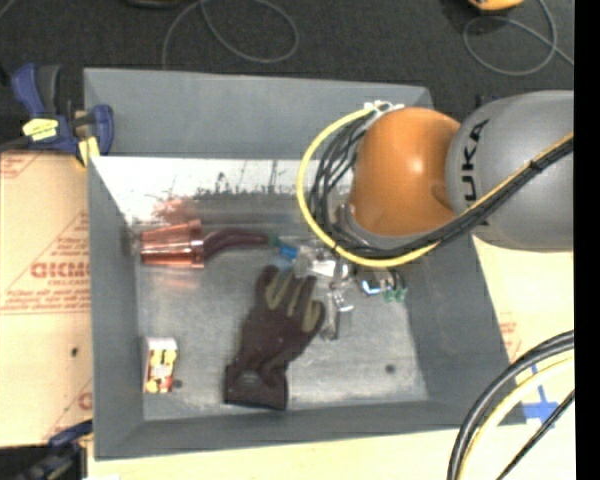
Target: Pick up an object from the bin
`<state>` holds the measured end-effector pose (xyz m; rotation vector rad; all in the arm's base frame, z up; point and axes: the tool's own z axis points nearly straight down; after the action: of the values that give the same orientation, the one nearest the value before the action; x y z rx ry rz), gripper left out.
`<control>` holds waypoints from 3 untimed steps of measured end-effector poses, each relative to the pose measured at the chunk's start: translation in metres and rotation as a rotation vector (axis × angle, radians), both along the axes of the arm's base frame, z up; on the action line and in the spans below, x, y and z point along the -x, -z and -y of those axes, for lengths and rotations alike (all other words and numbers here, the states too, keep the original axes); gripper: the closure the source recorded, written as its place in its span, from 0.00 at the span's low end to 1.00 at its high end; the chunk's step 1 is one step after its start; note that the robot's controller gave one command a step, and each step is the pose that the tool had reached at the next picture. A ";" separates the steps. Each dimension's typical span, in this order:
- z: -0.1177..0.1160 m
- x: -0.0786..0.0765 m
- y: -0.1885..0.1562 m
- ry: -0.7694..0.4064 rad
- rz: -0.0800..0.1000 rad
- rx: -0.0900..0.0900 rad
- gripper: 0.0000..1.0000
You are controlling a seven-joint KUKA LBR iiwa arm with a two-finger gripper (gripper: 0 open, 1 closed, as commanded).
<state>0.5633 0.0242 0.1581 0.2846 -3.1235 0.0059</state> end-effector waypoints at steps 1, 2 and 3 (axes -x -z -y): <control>-0.004 0.013 0.011 -0.202 0.021 -0.005 0.00; 0.020 0.005 0.034 -0.200 0.003 -0.004 0.00; -0.004 0.029 0.021 -0.207 0.015 -0.002 0.00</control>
Offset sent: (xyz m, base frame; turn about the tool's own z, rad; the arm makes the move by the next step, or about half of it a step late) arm 0.0228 -0.0399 -0.0471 -0.1952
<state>0.5340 0.0284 0.1373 0.6095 -3.0928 0.0056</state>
